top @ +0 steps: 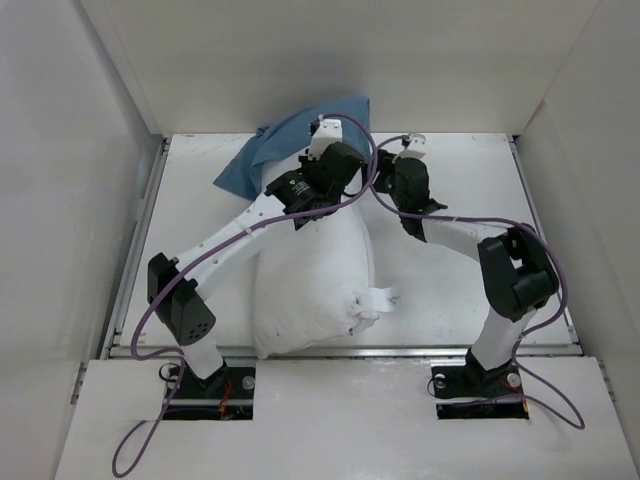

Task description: Put the pillow into the pillowcase

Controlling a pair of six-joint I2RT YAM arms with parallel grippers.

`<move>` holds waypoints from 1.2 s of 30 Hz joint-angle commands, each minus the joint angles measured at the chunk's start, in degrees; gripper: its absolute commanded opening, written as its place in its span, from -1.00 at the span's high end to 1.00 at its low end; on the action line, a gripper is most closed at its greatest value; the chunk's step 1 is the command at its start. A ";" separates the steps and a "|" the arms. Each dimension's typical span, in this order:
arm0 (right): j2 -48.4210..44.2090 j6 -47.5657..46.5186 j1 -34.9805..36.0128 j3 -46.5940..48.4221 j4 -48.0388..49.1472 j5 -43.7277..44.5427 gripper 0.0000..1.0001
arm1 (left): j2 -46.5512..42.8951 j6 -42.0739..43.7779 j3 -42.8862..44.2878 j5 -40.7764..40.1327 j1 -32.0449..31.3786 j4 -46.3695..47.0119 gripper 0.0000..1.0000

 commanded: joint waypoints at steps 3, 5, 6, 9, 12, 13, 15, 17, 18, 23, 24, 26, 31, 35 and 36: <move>-3.48 12.30 0.84 -6.38 17.56 5.16 -0.27 | -5.52 0.81 1.55 -2.86 -0.33 5.76 1.00; -3.49 12.31 2.25 -7.89 20.82 10.78 -0.27 | -5.52 0.81 1.55 -2.86 -0.33 5.76 1.00; -3.49 12.31 2.25 -7.89 21.61 12.53 -0.27 | -5.52 0.81 1.55 -2.34 -0.33 5.76 1.00; -0.08 11.71 2.87 -3.77 22.50 14.13 -0.30 | -5.52 0.81 1.02 -1.81 -0.33 6.28 1.00; 2.13 10.65 2.87 -1.38 24.16 12.30 -0.12 | -5.00 1.43 1.02 -0.50 -0.33 6.81 1.00; 2.13 9.86 2.87 -1.38 26.87 10.90 0.21 | -4.99 1.43 1.02 -0.49 -0.33 6.82 1.00; 1.09 9.85 3.48 -4.79 28.91 7.29 1.00 | -3.25 1.43 1.02 -0.49 -0.33 6.82 1.00; -2.68 7.05 3.48 -7.09 29.62 1.51 1.00 | -2.10 1.43 2.77 0.21 0.19 7.34 1.00; -4.53 6.17 3.48 -8.84 28.05 -6.18 1.00 | -1.48 1.43 3.56 0.21 0.89 7.34 1.00; -18.84 -3.57 5.49 -11.31 3.57 -43.64 1.00 | 3.53 1.96 11.02 -0.40 1.43 7.96 1.00; -20.09 -4.55 9.16 -12.19 2.21 -50.92 1.00 | 4.23 1.96 12.08 -0.40 1.43 7.96 1.00; -20.98 -5.79 13.83 -16.23 4.37 -56.07 1.00 | 6.42 1.35 13.84 -0.40 1.43 7.96 1.00; -13.01 -15.89 20.01 -15.81 -0.78 -65.84 1.00 | 9.33 -1.11 17.28 0.12 1.43 6.65 1.00; -2.10 -21.52 20.01 -9.39 -8.35 -68.86 1.00 | 9.86 -2.18 17.28 0.65 1.43 7.17 1.00; -0.26 -21.52 20.01 -9.38 -8.35 -66.57 1.00 | 9.86 -2.18 17.28 1.26 1.43 7.17 1.00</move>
